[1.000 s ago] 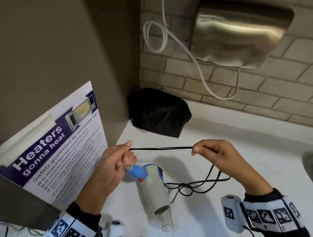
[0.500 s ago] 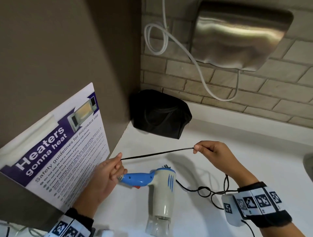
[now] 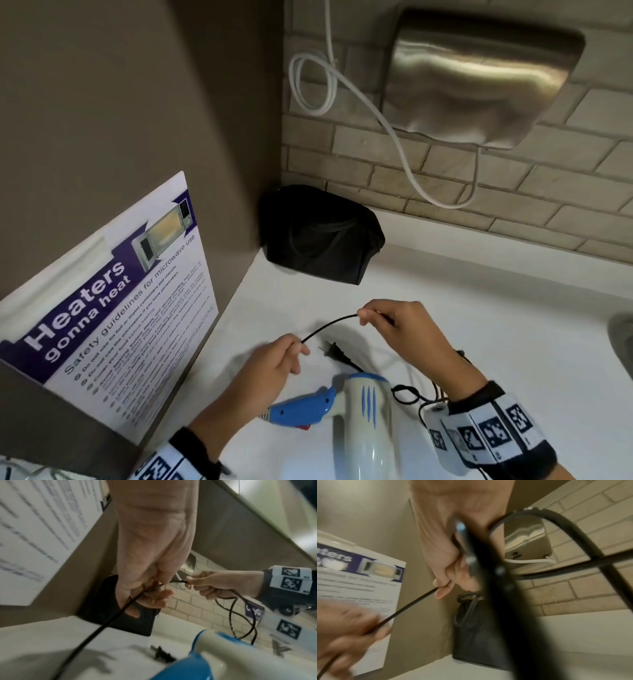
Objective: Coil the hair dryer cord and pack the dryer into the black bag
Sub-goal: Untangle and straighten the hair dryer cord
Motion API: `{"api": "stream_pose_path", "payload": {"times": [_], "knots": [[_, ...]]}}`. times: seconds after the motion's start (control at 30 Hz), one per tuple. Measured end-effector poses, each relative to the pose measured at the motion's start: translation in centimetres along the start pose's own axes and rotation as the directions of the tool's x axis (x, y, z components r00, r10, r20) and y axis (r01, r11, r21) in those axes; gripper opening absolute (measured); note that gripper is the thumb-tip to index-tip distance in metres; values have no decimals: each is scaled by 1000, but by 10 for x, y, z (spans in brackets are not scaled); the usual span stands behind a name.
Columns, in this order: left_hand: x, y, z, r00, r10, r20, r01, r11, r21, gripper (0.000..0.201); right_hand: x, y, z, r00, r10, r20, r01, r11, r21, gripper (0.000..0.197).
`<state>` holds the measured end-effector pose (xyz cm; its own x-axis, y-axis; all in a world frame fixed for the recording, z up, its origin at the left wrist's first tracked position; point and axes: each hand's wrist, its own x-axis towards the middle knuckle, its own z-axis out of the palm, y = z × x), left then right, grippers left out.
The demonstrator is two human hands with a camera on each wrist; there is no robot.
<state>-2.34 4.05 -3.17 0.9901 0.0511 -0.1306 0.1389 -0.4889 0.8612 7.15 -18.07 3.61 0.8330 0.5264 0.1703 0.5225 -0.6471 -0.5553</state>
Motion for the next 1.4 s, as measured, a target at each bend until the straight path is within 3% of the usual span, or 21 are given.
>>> {"api": "stream_pose_path", "payload": {"times": [0.13,0.23,0.43,0.6,0.83,0.9,0.97,1.0,1.07,1.13,1.17,1.2,1.23,1.33,1.4], "knots": [[6,43,3,988,153,-8,-153,984,-95,27,-5,-19,11,989,-123,76,128,989,-70,25],[12,60,-1,982,186,1,-183,966,-184,33,-9,-28,9,978,-183,102,183,983,10,22],[13,54,-18,994,18,-103,-64,886,-460,32,-9,-21,-4,982,-181,60,173,978,113,19],[20,31,-39,972,-140,-187,-32,715,-699,36,-6,6,-1,993,-95,76,89,993,79,23],[23,0,-53,916,-353,-190,-15,444,-896,37,-6,42,5,997,16,81,-21,998,58,26],[26,-8,-57,898,-394,-195,-14,419,-908,37,-7,51,7,994,54,91,-58,998,39,27],[26,-18,-54,893,-409,-189,17,451,-893,38,-8,58,9,991,90,97,-91,996,14,28],[27,-22,-51,892,-410,-189,49,503,-863,38,-8,60,9,990,109,93,-110,994,-3,27],[28,-37,-42,895,-372,-246,123,736,-666,35,-8,61,7,988,133,82,-129,990,-52,26],[32,-54,-34,914,-255,-317,172,948,-266,27,-8,58,4,990,117,83,-106,986,-129,24],[32,-57,-30,931,-191,-312,195,981,-19,23,-9,54,3,991,103,82,-88,983,-163,23],[32,-54,-26,947,-123,-296,192,958,215,21,-9,49,2,992,91,83,-74,979,-189,23],[33,-48,-21,956,-71,-285,170,925,339,23,-10,43,1,993,79,85,-60,976,-211,23],[33,-10,-3,981,62,-183,39,864,503,46,-12,23,1,994,45,103,-16,963,-268,25],[31,20,7,979,185,-85,-107,824,557,49,-13,10,3,990,28,137,15,954,-301,25]]}}
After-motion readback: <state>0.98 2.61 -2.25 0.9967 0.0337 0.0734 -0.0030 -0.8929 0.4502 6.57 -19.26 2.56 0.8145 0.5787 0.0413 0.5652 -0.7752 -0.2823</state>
